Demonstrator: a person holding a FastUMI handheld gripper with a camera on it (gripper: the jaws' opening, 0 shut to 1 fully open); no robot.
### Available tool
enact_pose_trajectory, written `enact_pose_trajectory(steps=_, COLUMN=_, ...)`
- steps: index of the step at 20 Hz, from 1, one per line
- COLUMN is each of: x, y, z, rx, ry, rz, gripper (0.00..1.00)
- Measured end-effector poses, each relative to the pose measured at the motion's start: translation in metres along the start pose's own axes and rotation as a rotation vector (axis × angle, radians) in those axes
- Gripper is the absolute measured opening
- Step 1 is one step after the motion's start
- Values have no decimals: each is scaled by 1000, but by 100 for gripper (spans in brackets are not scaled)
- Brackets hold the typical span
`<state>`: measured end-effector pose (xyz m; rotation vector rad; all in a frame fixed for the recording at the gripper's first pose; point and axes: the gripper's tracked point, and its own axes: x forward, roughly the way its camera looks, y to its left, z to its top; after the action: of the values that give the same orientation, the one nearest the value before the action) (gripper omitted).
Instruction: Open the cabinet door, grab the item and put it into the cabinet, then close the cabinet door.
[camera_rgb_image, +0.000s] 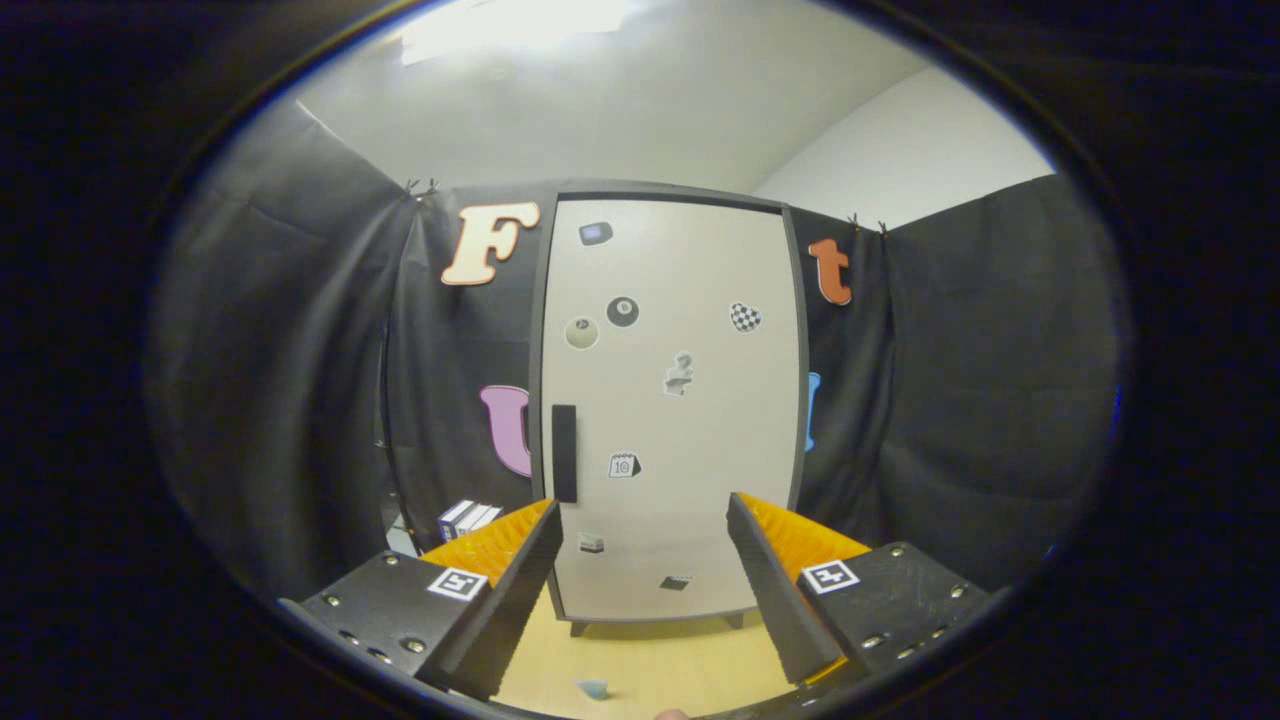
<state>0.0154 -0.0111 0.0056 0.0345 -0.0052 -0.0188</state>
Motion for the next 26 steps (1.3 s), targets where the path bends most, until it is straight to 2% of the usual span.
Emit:
enact_pose_trajectory(steps=16, x=33, y=7, z=-14, rx=-11, ry=38, rz=33, gripper=99)
enact_pose_trajectory(steps=26, x=116, y=70, z=-38, rx=0, ry=76, rz=146, gripper=99)
